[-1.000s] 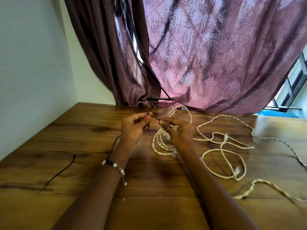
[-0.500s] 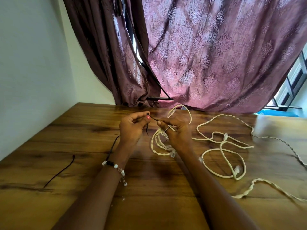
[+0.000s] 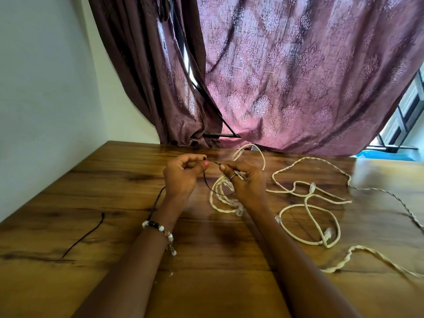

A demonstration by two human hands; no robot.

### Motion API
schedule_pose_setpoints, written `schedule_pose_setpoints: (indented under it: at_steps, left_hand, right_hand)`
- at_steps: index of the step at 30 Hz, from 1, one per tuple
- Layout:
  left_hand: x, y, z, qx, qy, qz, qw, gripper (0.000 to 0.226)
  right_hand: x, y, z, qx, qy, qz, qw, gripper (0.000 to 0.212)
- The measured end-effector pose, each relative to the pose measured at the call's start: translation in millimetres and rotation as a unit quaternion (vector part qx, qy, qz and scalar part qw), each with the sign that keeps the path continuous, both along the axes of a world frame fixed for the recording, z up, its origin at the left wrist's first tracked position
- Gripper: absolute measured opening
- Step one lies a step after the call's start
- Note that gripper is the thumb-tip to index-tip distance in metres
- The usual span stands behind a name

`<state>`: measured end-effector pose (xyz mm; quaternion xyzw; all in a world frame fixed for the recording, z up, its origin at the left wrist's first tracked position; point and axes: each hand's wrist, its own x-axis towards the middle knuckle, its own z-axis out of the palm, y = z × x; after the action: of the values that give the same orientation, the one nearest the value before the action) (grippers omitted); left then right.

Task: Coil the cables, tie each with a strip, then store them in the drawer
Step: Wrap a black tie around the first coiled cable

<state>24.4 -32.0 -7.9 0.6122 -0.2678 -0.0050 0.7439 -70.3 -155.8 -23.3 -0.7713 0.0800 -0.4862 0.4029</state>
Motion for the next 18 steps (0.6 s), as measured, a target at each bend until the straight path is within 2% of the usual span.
schedule_pose_setpoints:
  at_steps: [18]
  left_hand:
    - [-2.5, 0.9, 0.6, 0.018, -0.085, 0.027, 0.996, 0.021]
  right_hand:
    - [-0.7, 0.1, 1.2, -0.01, 0.02, -0.005, 1.0, 0.009]
